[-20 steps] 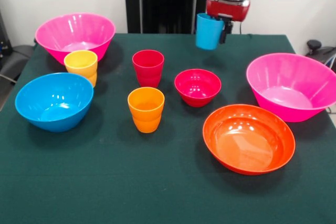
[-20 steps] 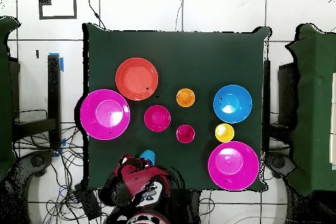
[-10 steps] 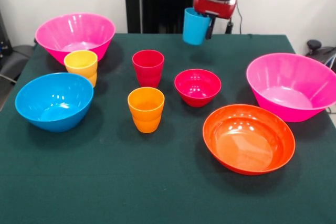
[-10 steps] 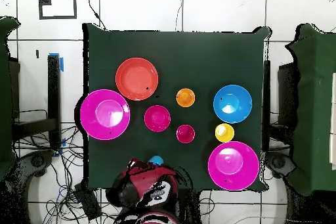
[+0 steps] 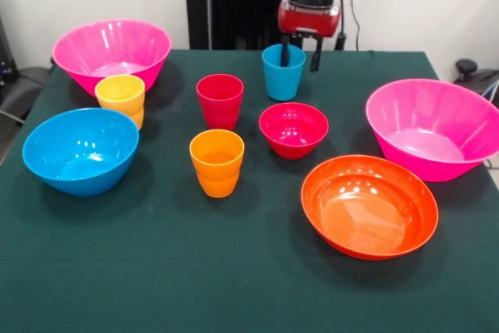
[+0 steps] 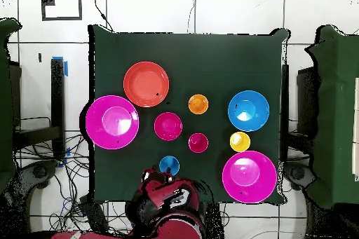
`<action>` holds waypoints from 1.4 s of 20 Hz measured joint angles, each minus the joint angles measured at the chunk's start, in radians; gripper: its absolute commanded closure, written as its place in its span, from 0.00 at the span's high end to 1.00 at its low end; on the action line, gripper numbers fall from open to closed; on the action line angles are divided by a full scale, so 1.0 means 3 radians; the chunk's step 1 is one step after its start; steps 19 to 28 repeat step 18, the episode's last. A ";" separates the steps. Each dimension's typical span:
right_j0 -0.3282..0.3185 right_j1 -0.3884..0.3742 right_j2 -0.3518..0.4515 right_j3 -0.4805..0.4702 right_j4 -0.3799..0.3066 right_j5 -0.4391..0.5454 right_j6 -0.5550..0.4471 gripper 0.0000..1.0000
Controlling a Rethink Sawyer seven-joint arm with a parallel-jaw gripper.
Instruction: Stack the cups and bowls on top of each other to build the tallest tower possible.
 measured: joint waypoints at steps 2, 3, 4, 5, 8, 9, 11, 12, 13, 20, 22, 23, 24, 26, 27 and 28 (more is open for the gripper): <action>-0.0022 -0.0005 -0.0001 0.0003 -0.0016 -0.0101 0.0000 1.00; -0.0030 -0.0018 -0.0001 0.0006 -0.0017 -0.0127 0.0000 1.00; -0.0029 -0.0027 -0.0004 0.0008 -0.0017 -0.0136 0.0000 1.00; -0.0029 -0.0037 -0.0007 0.0009 -0.0017 -0.0145 0.0000 1.00; 0.0061 -0.0037 -0.0089 0.0010 -0.0011 -0.0212 0.0000 1.00; 0.0096 -0.0023 -0.0119 0.0010 -0.0006 -0.0243 0.0000 1.00; 0.0221 0.0083 -0.0230 0.0007 0.0025 -0.0443 0.0000 1.00; 0.0263 0.0170 -0.0271 -0.0001 0.0031 -0.0585 0.0000 1.00; 0.0306 0.0256 -0.0313 -0.0010 0.0038 -0.0726 0.0000 1.00; 0.0372 0.0707 -0.0423 -0.0039 0.0052 -0.1424 0.0000 1.00; 0.0372 0.0707 -0.0423 -0.0039 0.0052 -0.1424 0.0000 1.00; 0.0372 0.0707 -0.0423 -0.0039 0.0052 -0.1424 0.0000 1.00; 0.0372 0.0707 -0.0423 -0.0039 0.0052 -0.1424 0.0000 1.00; 0.0372 0.0707 -0.0423 -0.0039 0.0052 -0.1424 0.0000 1.00; 0.0372 0.0707 -0.0423 -0.0039 0.0052 -0.1424 0.0000 1.00; 0.0372 0.0707 -0.0423 -0.0039 0.0052 -0.1424 0.0000 1.00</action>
